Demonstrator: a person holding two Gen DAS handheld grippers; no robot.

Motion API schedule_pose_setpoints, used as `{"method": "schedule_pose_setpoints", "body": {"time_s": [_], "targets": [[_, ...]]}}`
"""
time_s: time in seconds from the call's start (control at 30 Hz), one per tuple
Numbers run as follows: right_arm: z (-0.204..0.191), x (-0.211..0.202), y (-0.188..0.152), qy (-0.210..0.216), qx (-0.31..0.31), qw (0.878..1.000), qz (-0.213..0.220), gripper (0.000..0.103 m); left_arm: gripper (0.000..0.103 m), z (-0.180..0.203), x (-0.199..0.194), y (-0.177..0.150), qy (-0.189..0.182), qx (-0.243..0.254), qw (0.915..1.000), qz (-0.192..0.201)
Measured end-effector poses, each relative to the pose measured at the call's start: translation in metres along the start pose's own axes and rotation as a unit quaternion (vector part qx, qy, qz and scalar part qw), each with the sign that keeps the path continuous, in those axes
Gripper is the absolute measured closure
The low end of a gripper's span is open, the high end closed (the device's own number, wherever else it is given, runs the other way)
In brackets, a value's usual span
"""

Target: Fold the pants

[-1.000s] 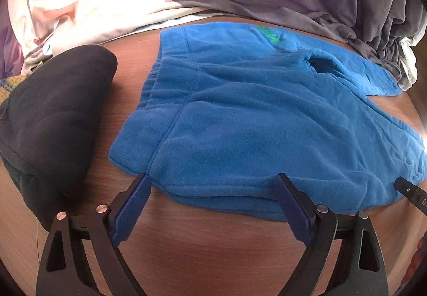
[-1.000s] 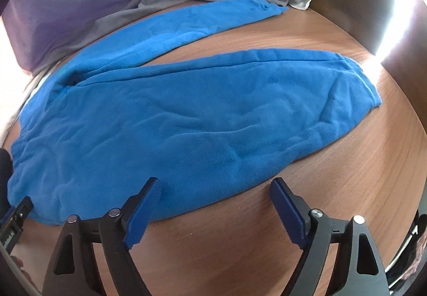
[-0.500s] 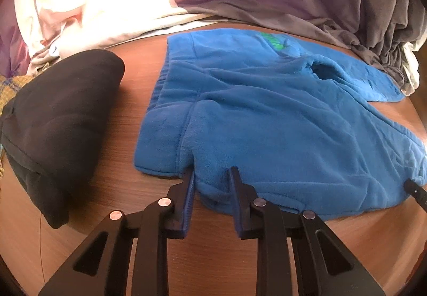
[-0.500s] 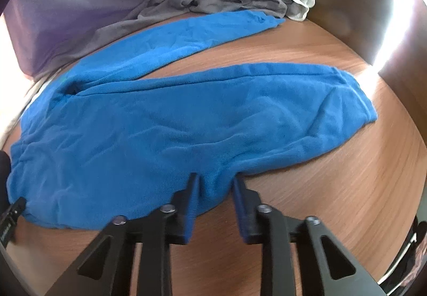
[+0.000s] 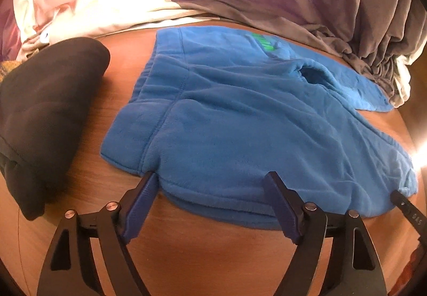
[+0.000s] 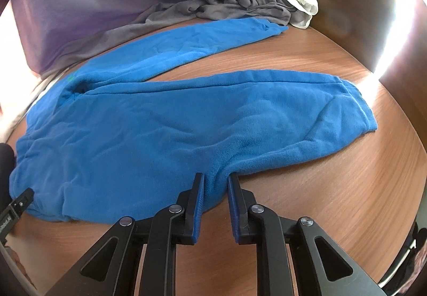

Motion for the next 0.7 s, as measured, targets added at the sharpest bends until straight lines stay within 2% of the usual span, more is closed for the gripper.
{"method": "schedule_pose_setpoints", "body": {"time_s": [0.07, 0.13, 0.17, 0.33, 0.57, 0.7], "targets": [[0.0, 0.001, 0.0, 0.001, 0.002, 1.0, -0.003, 0.085, 0.036, 0.0, 0.0, 0.002, 0.011, 0.004, 0.9999, 0.004], [0.0, 0.002, -0.001, 0.002, 0.005, 1.0, -0.005, 0.085, 0.069, -0.003, -0.002, 0.002, 0.032, 0.012, 0.9994, 0.008], [-0.001, 0.002, -0.001, 0.002, 0.005, 1.0, -0.005, 0.085, 0.073, -0.005, -0.003, 0.003, 0.032, 0.017, 0.9993, 0.008], [-0.001, 0.002, -0.001, -0.001, -0.002, 1.0, 0.002, 0.087, 0.082, -0.008, -0.007, 0.005, 0.004, 0.007, 0.9999, 0.008], [0.003, -0.012, 0.003, 0.003, -0.003, 1.0, 0.024, 0.092, 0.083, -0.003, -0.034, -0.004, 0.002, 0.008, 0.9999, 0.012], [0.014, -0.021, 0.007, -0.006, -0.01, 0.999, 0.045, 0.094, 0.083, 0.005, -0.047, -0.022, 0.007, 0.003, 0.9999, -0.009]]}}
Point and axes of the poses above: each gripper's, at about its wrist camera, not at the fingertips, and x roughly the way its jaws point, z to its right, y to its top, the point moved 5 cm from there along x, roughly the way its jaws point, and after that the axes turned 12 degrees about -y, right-handed, at the moved point
